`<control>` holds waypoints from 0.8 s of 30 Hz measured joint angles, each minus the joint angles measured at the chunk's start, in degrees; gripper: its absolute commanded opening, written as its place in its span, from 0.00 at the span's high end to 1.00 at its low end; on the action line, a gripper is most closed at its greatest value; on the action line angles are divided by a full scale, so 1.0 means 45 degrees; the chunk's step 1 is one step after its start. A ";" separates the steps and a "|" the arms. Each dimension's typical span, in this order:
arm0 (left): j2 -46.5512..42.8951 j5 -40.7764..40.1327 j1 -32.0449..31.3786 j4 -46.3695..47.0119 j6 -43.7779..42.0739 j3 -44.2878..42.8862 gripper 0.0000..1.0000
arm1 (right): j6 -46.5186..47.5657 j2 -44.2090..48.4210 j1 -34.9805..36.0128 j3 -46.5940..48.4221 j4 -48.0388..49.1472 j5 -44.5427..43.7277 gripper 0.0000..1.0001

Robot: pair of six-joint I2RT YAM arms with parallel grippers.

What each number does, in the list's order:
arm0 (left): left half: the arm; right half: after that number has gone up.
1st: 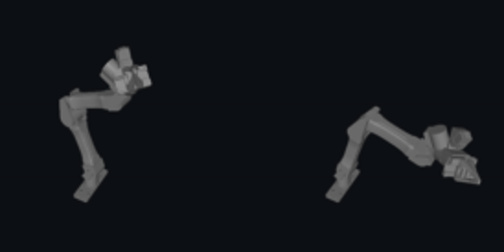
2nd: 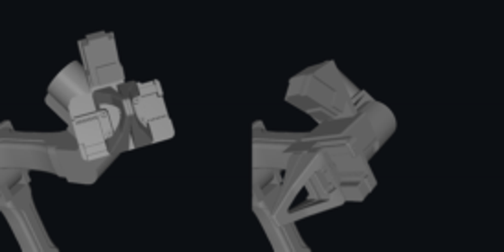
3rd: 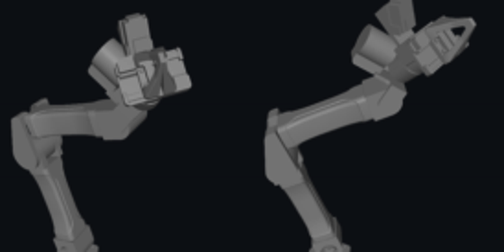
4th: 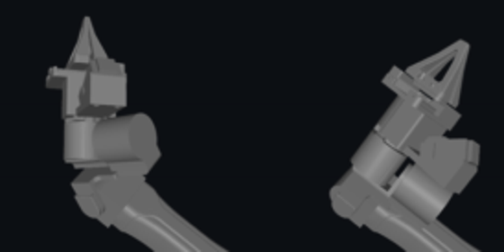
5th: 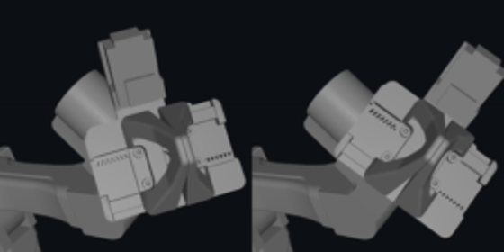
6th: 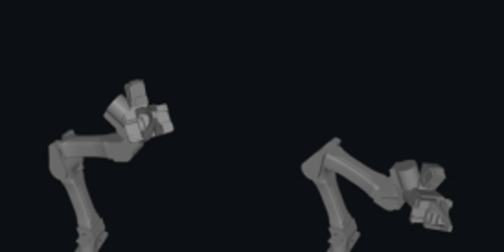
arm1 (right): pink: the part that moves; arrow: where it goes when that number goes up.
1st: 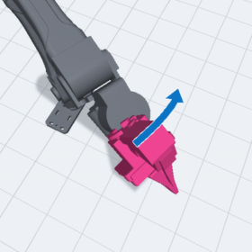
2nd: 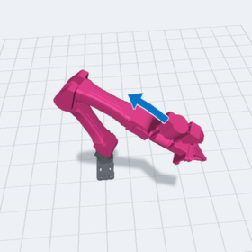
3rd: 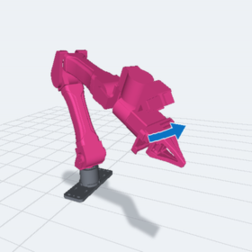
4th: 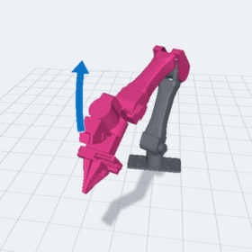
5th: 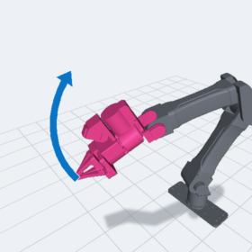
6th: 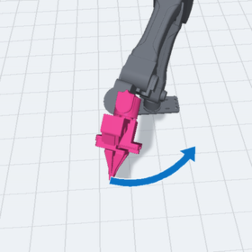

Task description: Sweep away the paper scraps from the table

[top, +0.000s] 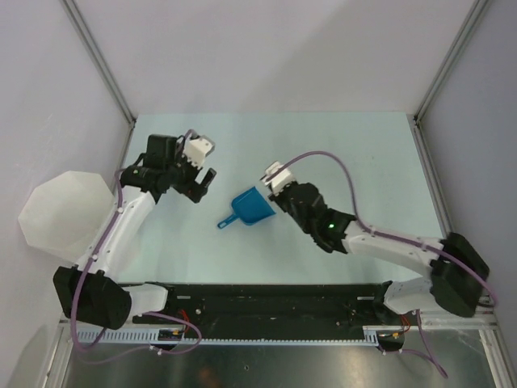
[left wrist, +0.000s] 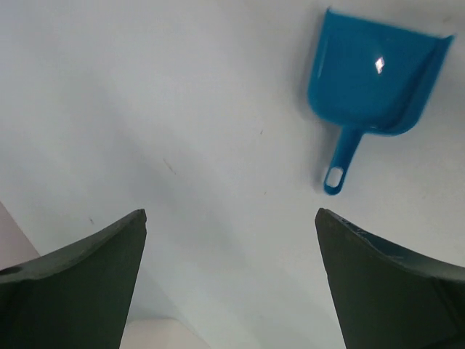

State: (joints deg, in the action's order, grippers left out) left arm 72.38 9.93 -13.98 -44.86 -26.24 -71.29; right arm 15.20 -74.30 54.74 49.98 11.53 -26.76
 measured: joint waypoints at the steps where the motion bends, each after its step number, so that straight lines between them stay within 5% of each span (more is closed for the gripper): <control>1: -0.0146 -0.0010 0.0359 0.0253 0.0112 0.0529 0.00 | 0.0306 -0.0457 0.0117 -0.0019 0.0340 0.0204 1.00; 11: -0.1243 -0.0529 0.2098 0.3293 0.0738 0.4498 0.00 | 0.3745 -0.5144 0.1443 0.0005 0.4075 0.1253 1.00; 24: -0.1064 -0.0515 0.2113 0.5008 0.0986 0.4833 0.00 | 0.7533 -0.7694 0.2662 0.1394 0.6450 -0.0554 1.00</control>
State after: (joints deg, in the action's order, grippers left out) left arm 67.59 7.62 -4.47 -22.33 -21.80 -49.54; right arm 49.10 -108.92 66.72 56.25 40.56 -29.26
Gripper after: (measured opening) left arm 0.996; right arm 0.067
